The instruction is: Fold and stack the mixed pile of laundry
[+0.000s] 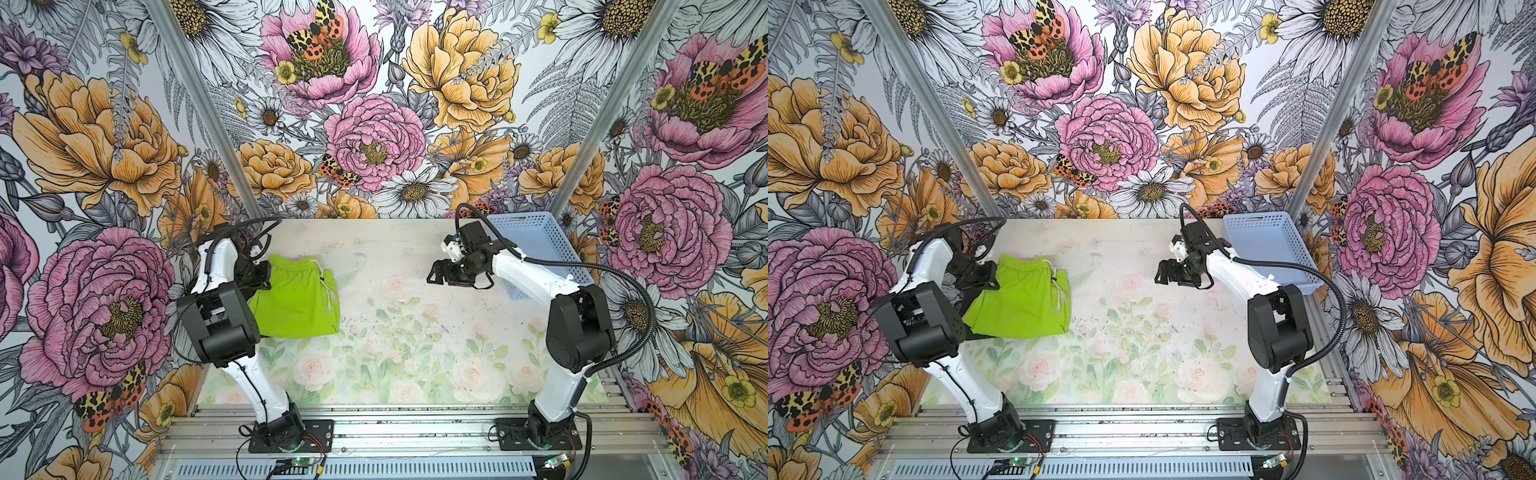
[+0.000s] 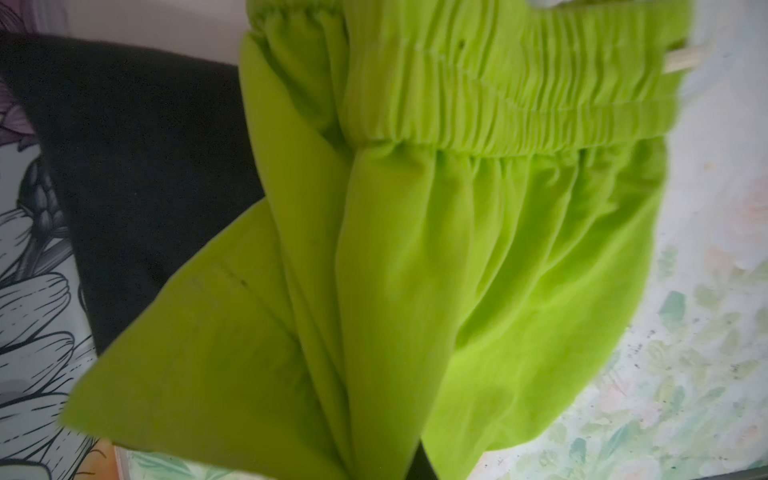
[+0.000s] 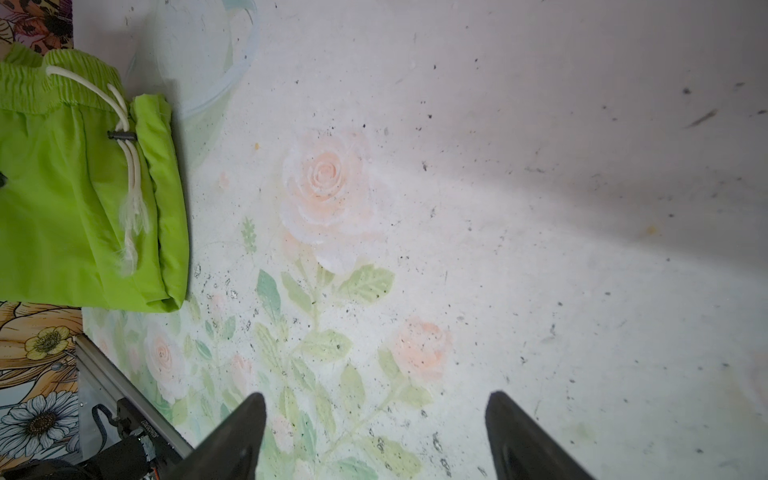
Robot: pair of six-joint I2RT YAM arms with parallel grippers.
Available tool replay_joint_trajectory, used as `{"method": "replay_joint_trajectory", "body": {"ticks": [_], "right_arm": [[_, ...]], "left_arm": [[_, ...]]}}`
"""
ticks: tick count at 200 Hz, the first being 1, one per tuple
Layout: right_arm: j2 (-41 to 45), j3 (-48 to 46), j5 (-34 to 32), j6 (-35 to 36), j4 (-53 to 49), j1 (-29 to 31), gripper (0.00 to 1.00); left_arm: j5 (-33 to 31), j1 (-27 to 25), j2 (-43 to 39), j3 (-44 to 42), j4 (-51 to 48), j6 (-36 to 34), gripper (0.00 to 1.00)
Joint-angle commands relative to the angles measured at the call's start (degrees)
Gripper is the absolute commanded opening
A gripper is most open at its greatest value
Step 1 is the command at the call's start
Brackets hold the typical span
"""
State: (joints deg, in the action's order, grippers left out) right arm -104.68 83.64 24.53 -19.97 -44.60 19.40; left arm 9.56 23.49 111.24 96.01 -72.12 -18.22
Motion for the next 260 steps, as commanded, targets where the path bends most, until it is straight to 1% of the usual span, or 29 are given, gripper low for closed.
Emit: {"method": "replay_joint_trajectory", "body": {"ticks": [1, 12, 41, 52, 98, 105, 110, 116, 121, 123, 129, 145, 156, 179, 197, 204, 208, 223, 234, 260], "right_arm": [[-1.2, 0.8, 1.1, 0.4, -0.7, -0.4, 0.85], [-1.4, 0.6, 1.1, 0.4, -0.7, -0.5, 0.85], [-1.9, 0.6, 1.1, 0.1, -0.6, -0.4, 0.85], [-1.9, 0.8, 1.0, 0.1, -0.6, -0.4, 0.85], [-1.1, -0.2, 0.9, -0.2, -0.5, -0.1, 0.85], [-1.0, -0.4, 0.8, -0.2, -0.4, -0.1, 0.85], [-0.9, -0.4, 0.8, -0.2, -0.3, -0.1, 0.85], [-0.7, -0.6, 0.8, -0.3, -0.3, 0.0, 0.85], [-0.6, -0.7, 0.7, -0.3, -0.3, 0.0, 0.85], [-0.5, -0.8, 0.7, -0.3, -0.2, 0.0, 0.85], [-0.4, -1.0, 0.7, -0.4, -0.1, 0.0, 0.85], [0.2, -1.7, 0.7, -0.7, 0.6, 0.0, 0.85], [0.6, -2.3, 0.7, -0.9, 1.0, 0.0, 0.85], [1.5, -3.3, 0.4, -1.0, 1.8, -0.1, 0.85], [2.6, -4.0, -0.2, -1.1, 2.3, -0.2, 0.85], [3.0, -4.0, -0.4, -1.0, 2.4, -0.3, 0.85], [3.3, -4.0, -0.5, -1.0, 2.4, -0.3, 0.85], [4.4, -4.1, -1.3, -0.7, 2.7, -0.6, 0.86], [5.4, -4.3, -2.1, -0.4, 3.1, -0.8, 0.86], [8.4, -5.5, -5.4, 1.1, 4.1, -1.8, 0.90]], "left_arm": [[-8.3, 0.2, -0.6, 0.9, 3.4, -0.6, 0.00], [-10.7, 0.2, -0.5, 0.4, 4.6, -0.2, 0.00], [-13.1, 0.0, -0.3, -1.3, 7.7, -0.1, 0.00], [-15.9, -0.2, -0.2, -2.4, 9.3, 0.2, 0.00], [-20.4, -1.0, 1.0, -5.2, 13.5, 0.3, 0.00], [-20.3, -1.2, 1.5, -5.1, 13.6, 0.3, 0.05], [-20.8, -1.3, 1.7, -5.1, 13.5, 0.4, 0.11], [-21.1, -1.6, 2.2, -5.1, 13.5, 0.6, 0.19], [-21.1, -2.0, 2.4, -5.2, 13.5, 0.6, 0.28], [-22.5, -2.0, 2.5, -5.3, 13.5, 0.6, 0.31], [-23.8, -2.4, 2.7, -5.4, 13.5, 0.8, 0.39], [-26.7, -3.4, 2.8, -5.9, 13.7, 1.3, 0.52], [-28.8, -3.9, 2.3, -6.1, 13.9, 1.7, 0.58], [-33.4, -4.5, -1.1, -7.3, 15.4, 3.2, 0.67], [-34.3, -4.5, -5.1, -9.2, 17.3, 4.5, 0.76], [-33.5, -4.6, -6.3, -10.4, 18.2, 4.9, 0.79], [-33.0, -4.6, -9.0, -11.1, 18.8, 5.0, 0.81], [-30.4, -4.8, -13.1, -14.3, 21.1, 6.1, 0.90], [-28.0, -5.1, -15.9, -16.7, 23.1, 6.7, 0.98], [-22.0, -6.5, -22.8, -23.4, 28.3, 8.2, 0.99]]}}
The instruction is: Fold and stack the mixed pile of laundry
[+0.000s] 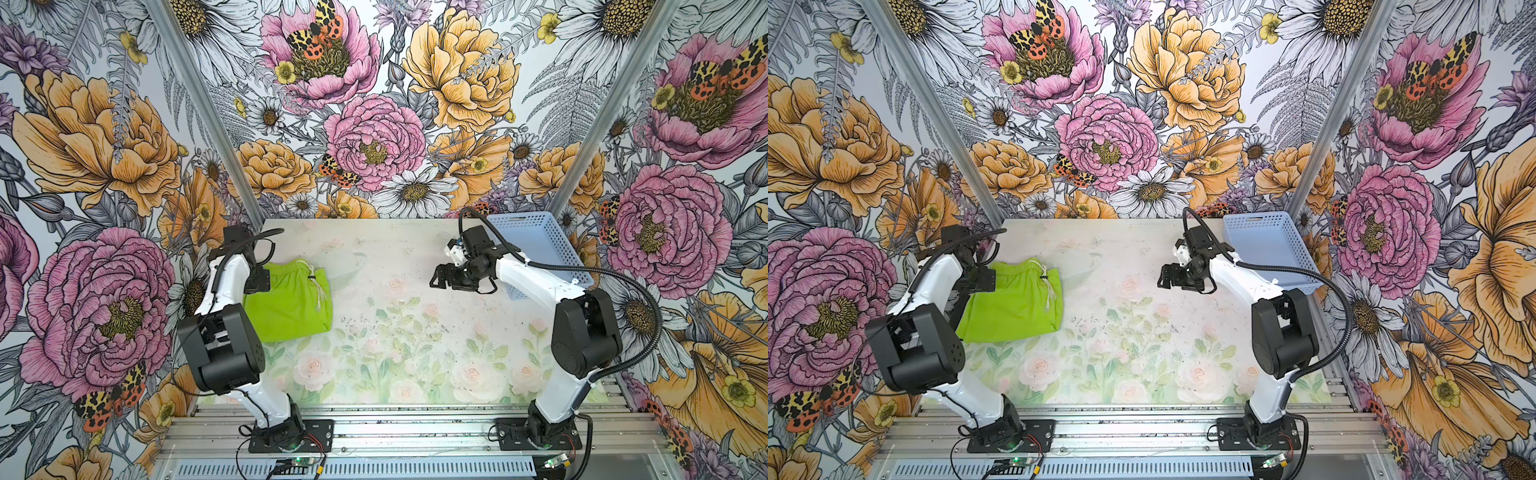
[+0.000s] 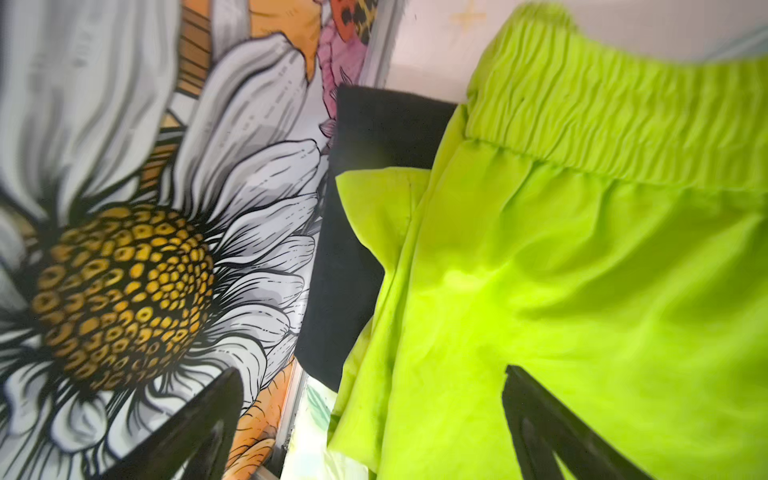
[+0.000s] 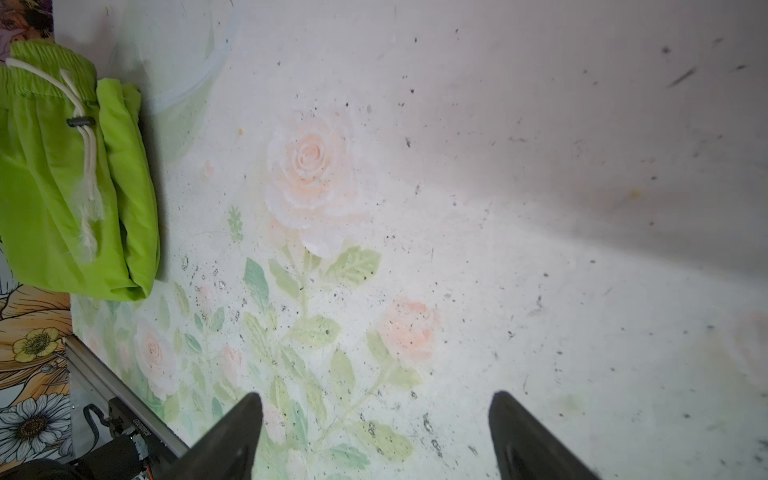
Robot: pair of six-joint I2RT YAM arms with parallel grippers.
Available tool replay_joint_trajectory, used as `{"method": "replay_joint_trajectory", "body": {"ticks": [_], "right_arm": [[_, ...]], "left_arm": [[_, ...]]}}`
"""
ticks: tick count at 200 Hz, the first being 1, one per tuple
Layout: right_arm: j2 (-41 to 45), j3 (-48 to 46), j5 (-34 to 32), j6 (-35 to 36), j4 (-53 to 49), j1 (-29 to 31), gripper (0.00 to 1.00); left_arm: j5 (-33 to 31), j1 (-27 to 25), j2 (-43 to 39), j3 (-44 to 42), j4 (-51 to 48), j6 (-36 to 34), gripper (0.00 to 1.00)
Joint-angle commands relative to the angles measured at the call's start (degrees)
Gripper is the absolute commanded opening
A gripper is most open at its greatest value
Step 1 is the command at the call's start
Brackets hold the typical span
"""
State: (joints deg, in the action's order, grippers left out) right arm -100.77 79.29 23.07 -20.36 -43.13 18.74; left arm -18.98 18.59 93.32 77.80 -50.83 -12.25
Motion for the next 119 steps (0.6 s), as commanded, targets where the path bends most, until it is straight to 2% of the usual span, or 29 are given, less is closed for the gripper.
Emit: {"method": "replay_joint_trajectory", "body": {"ticks": [1, 27, 65, 75, 89, 119], "right_arm": [[4.6, -1.3, -4.2, 1.5, 2.8, -1.2, 0.90], [8.7, -4.5, -10.1, 3.8, 5.9, -2.5, 0.99], [16.0, -12.5, -22.9, 7.3, 15.2, -4.7, 0.99], [17.5, -15.6, -26.6, 8.4, 19.4, -5.5, 1.00], [18.8, -19.6, -28.6, 10.0, 24.6, -7.6, 1.00], [20.3, -28.3, -32.7, 14.8, 38.4, -11.1, 1.00]], "left_arm": [[7.6, -1.7, -5.2, -5.5, 7.3, 2.3, 0.99], [19.2, -3.2, -14.7, -15.3, 17.0, 4.8, 0.99], [28.7, -5.8, -26.0, -31.1, 34.5, 8.3, 0.99], [29.2, -6.8, -27.1, -34.8, 39.6, 9.1, 0.99], [30.7, -8.3, -27.2, -38.4, 45.7, 9.4, 0.99], [33.2, -10.8, -22.7, -42.3, 55.9, 9.7, 0.99]]}}
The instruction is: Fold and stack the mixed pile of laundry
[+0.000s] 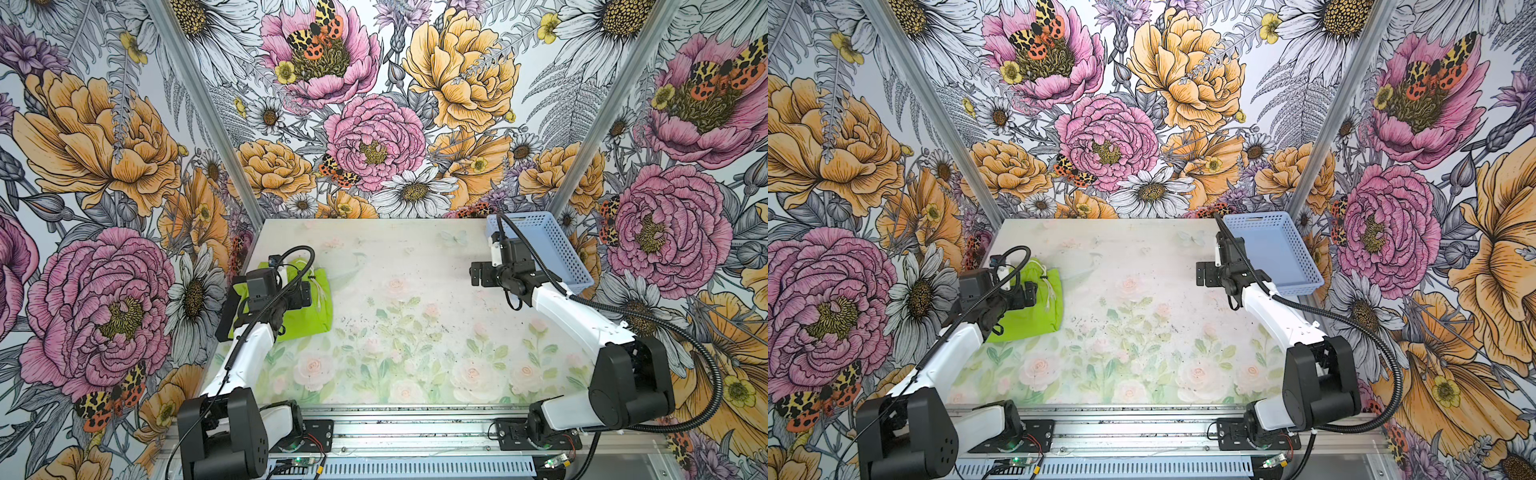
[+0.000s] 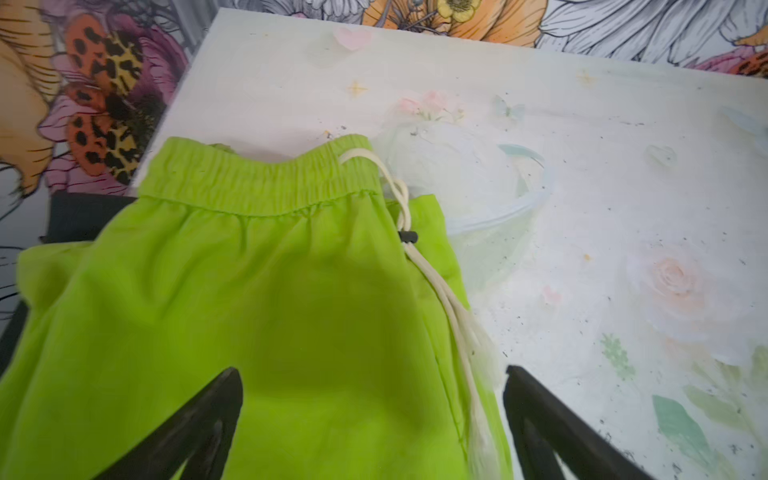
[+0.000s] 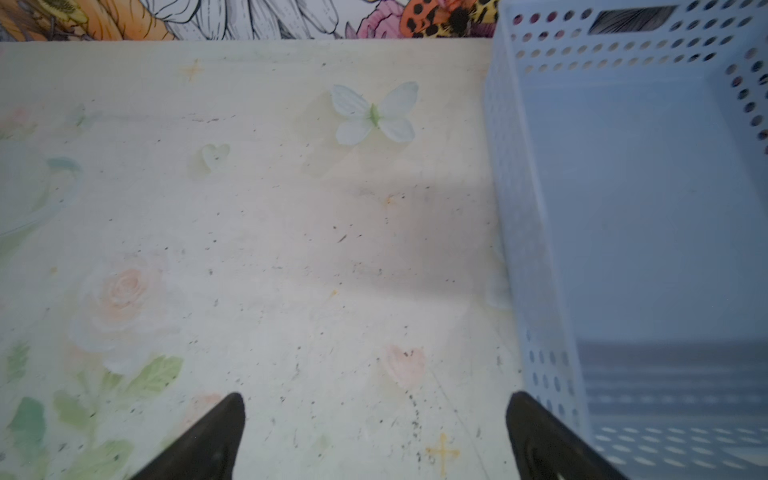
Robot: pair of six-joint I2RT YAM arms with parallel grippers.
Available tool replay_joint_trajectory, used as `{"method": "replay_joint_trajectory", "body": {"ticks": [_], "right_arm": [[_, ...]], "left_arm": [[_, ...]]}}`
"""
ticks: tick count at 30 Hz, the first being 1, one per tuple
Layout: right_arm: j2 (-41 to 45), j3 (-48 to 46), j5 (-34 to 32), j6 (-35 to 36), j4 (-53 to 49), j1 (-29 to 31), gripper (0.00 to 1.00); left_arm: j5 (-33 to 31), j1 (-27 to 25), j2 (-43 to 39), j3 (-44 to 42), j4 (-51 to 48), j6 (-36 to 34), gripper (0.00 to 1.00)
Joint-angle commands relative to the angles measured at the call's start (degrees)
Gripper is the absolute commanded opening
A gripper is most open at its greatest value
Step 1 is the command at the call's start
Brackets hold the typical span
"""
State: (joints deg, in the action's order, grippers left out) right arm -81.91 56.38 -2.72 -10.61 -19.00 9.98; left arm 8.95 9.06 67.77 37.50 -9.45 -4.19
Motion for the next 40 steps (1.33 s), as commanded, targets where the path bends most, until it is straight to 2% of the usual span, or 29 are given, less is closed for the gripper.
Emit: {"method": "replay_joint_trajectory", "body": {"ticks": [1, 7, 12, 18, 22, 24, 25, 29, 40], "right_arm": [[1.4, -5.7, -6.9, 5.2, 14.8, -2.4, 1.00], [-0.9, -16.5, -6.4, 10.6, 36.8, -6.9, 1.00], [-2.6, -17.6, -2.7, 8.7, 38.6, -8.7, 1.00], [-3.4, -30.3, -3.2, 8.7, 60.0, -8.8, 1.00], [-4.7, -34.1, -5.0, 7.5, 67.5, -9.2, 1.00], [-6.4, -35.5, -6.4, 8.0, 72.1, -8.5, 1.00], [-5.6, -35.1, -6.6, 7.6, 69.8, -8.5, 1.00], [-6.3, -35.7, -7.3, 8.1, 72.5, -8.2, 1.00], [-6.0, -34.9, -6.8, 7.2, 70.2, -8.9, 1.00]], "left_arm": [[5.3, -1.3, 3.1, -2.0, 14.7, 1.7, 0.99], [4.8, -1.2, 8.7, -5.6, 28.7, 1.6, 0.99], [4.8, -1.3, 11.8, -9.0, 40.8, 2.9, 0.99], [6.0, -0.8, 14.9, -10.7, 48.3, 5.8, 0.99], [3.7, -2.8, 19.1, -11.5, 54.7, 4.9, 0.99], [2.6, -3.6, 18.4, -10.8, 51.6, 4.0, 0.99], [2.9, -3.6, 18.7, -11.3, 53.1, 4.2, 0.99], [3.0, -3.7, 18.7, -11.6, 53.8, 4.1, 0.99], [2.0, -4.4, 18.7, -12.3, 55.0, 3.4, 0.99]]}}
